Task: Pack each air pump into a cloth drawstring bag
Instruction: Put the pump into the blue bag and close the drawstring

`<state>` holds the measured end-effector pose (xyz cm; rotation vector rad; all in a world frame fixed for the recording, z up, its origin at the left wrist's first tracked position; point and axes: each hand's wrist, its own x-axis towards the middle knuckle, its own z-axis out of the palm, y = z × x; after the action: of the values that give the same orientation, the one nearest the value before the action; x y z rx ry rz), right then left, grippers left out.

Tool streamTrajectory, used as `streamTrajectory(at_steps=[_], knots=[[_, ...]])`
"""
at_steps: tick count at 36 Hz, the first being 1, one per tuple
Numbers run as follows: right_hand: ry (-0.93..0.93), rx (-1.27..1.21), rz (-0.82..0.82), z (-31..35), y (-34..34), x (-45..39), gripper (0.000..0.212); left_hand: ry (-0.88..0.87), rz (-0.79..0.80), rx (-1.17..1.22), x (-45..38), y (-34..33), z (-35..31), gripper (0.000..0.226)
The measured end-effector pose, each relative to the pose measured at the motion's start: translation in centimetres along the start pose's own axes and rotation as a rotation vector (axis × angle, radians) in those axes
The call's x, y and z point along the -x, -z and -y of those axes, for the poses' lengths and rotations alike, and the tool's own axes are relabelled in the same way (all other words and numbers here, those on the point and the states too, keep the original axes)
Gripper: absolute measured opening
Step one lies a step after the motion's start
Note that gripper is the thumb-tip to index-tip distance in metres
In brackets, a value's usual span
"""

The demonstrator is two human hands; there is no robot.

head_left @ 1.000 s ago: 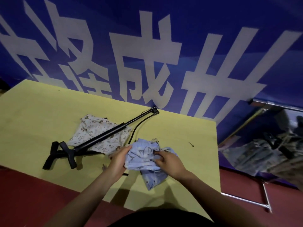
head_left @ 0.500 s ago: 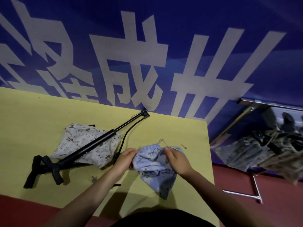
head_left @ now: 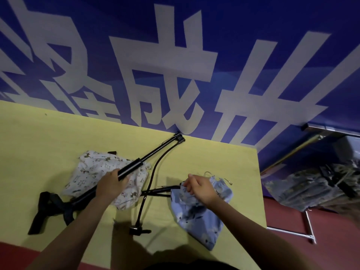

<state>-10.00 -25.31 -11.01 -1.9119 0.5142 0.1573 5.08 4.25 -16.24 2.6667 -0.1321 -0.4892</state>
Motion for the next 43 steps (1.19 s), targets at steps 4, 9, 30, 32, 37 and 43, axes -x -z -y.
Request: streamTrajectory(at_steps=[4,9,30,32,37,43], knots=[[-0.032,-0.017,0.015,0.3,-0.6,-0.9,0.046,0.021,0.088,-0.086,-0.8,0.9,-0.3,0.034],[-0.020,-0.016,0.022,0.6,-0.6,-1.3,0.044,0.028,0.451,0.042,-0.4,1.9,-1.5,0.028],[-0.029,-0.692,-0.310,8.5,7.5,-3.0,0.037,-0.342,0.355,0.373,10.3,8.9,-9.5,0.025],[-0.005,-0.718,-0.376,9.1,8.9,-2.9,0.041,-0.354,0.349,0.377,10.9,8.8,-9.8,0.027],[0.040,-0.624,-0.487,9.5,12.1,-2.0,0.062,-0.394,0.318,0.401,12.3,8.4,-10.5,0.024],[0.122,-0.445,-0.406,10.0,14.6,-0.4,0.036,-0.415,0.348,0.379,13.4,8.3,-10.0,0.019]])
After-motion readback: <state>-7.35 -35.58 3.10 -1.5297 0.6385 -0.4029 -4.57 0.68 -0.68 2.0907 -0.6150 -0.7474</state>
